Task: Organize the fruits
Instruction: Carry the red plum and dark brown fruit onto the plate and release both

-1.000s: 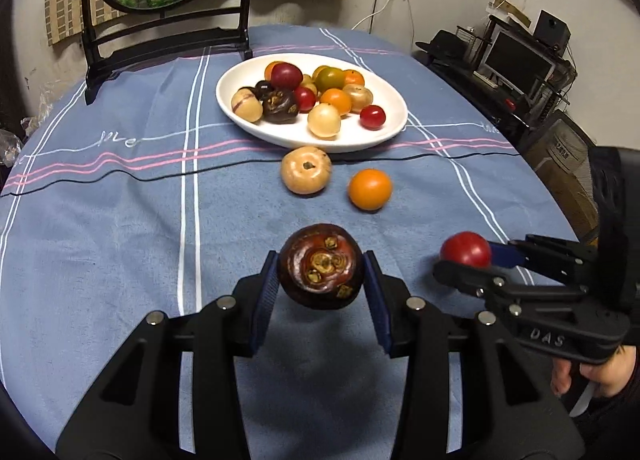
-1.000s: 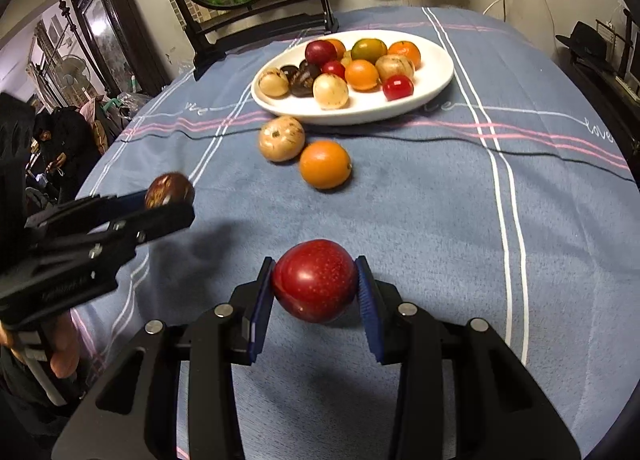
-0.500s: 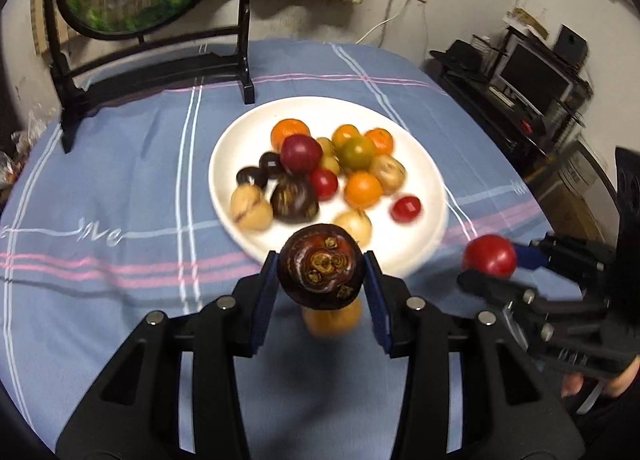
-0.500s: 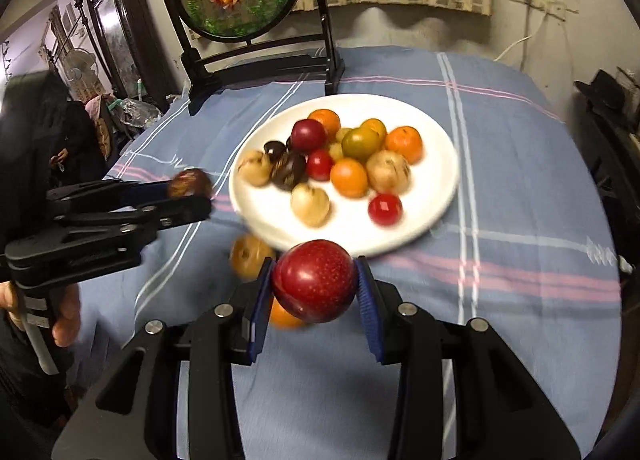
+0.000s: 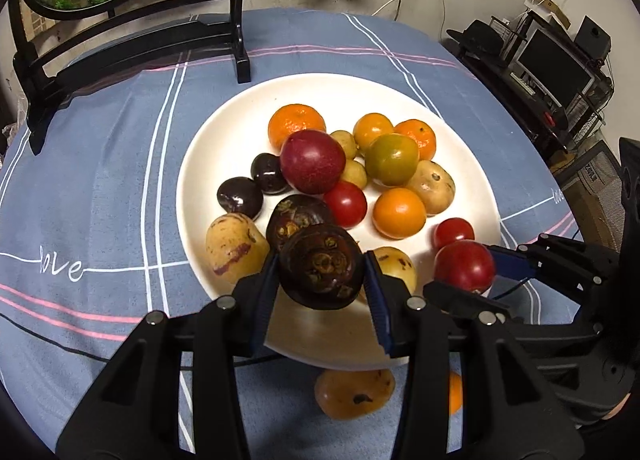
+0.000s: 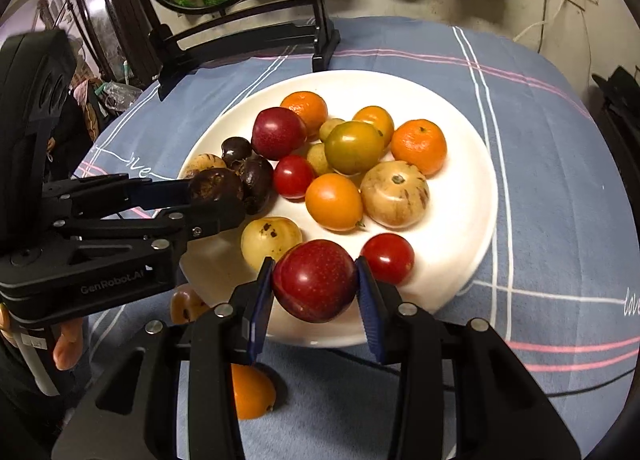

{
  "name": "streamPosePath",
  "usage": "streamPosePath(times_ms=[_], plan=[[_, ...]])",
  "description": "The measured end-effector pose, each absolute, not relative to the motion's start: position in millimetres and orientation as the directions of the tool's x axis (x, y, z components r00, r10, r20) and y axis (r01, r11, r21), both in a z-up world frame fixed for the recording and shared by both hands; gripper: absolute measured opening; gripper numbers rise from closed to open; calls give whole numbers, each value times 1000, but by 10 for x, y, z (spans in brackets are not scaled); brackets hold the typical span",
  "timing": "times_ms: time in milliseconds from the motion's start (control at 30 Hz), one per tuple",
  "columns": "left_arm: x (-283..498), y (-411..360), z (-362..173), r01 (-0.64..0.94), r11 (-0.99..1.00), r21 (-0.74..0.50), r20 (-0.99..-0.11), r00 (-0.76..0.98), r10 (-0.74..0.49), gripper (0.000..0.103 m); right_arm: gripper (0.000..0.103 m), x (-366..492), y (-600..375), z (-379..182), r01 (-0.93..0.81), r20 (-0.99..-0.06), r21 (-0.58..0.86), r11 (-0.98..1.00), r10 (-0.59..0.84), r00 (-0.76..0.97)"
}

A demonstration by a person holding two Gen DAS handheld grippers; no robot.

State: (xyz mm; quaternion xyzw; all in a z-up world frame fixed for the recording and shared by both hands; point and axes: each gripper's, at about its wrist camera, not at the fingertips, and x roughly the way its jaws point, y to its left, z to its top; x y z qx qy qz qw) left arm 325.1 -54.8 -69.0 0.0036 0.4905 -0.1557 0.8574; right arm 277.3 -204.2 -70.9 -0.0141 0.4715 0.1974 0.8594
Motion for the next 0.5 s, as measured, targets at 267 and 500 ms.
streamPosePath(times_ms=[267,500], plan=[[3152,-446,-434,247,959,-136,-802,541,-253,71,65,2660,-1995,-562,-363,-780,31,931,249,574],[2386,-191,-78,219,970,-105,-729,646,-225,85,68,1956,-2116,-360,-363,-780,42,931,258,570]])
